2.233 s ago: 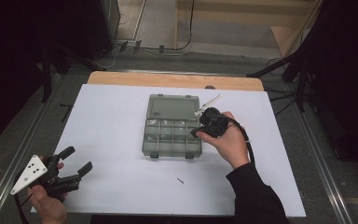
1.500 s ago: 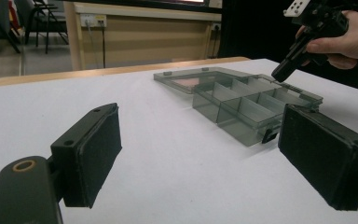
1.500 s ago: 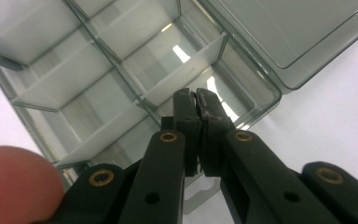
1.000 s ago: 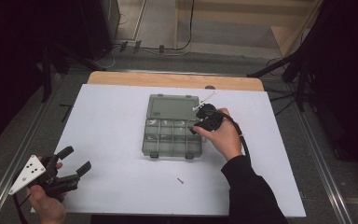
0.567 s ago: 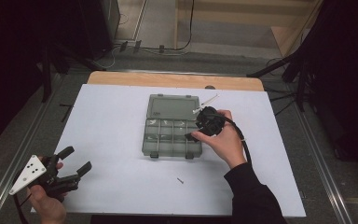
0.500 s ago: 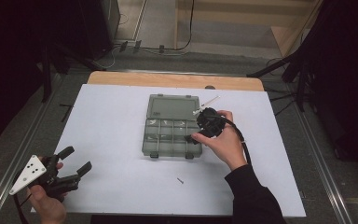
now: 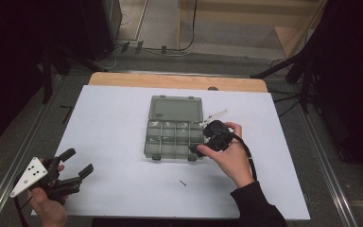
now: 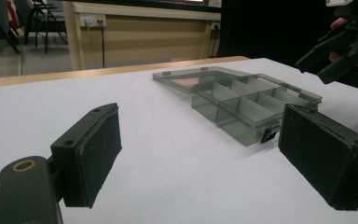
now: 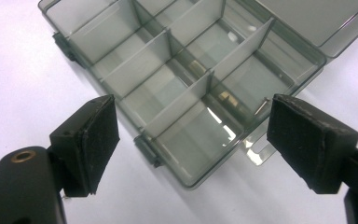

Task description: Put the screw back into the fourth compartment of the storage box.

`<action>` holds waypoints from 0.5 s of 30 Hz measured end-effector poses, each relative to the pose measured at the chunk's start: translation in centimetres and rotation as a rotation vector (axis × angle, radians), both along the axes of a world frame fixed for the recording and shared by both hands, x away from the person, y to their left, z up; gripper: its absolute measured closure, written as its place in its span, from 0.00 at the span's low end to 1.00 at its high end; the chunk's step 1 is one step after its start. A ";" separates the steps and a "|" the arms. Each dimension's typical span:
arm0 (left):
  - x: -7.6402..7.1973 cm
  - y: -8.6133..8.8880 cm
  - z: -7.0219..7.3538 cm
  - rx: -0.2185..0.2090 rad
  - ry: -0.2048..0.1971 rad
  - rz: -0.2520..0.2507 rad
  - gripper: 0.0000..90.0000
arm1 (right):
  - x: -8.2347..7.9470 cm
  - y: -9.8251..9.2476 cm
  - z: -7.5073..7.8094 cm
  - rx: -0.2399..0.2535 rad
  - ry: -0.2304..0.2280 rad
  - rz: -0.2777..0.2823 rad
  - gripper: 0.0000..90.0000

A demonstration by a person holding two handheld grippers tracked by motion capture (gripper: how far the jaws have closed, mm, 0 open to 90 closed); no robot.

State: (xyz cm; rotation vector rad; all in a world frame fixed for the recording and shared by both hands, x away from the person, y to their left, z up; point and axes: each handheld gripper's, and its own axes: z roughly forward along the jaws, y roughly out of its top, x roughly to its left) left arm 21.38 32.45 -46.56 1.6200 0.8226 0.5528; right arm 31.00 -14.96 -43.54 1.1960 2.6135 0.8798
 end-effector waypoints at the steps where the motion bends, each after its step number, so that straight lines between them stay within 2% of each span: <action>1: 0.0 0.0 0.0 0.000 0.000 0.000 0.15 | -0.6 0.1 0.1 0.010 -0.005 0.006 0.24; 6: 0.0 0.0 0.0 -0.001 0.000 -0.001 0.15 | -2.2 0.5 0.1 0.030 -0.011 0.032 0.32; 10: 0.0 -0.1 0.0 -0.002 -0.001 -0.004 0.15 | -3.1 1.0 -0.2 0.005 -0.021 0.048 0.34; 13: 0.0 -0.1 0.0 0.002 -0.002 -0.006 0.15 | -3.6 1.2 -0.4 0.014 -0.011 0.059 0.35; 15: 0.0 -0.1 0.0 0.001 -0.002 -0.006 0.15 | -4.1 1.5 -0.8 0.018 -0.006 0.078 0.41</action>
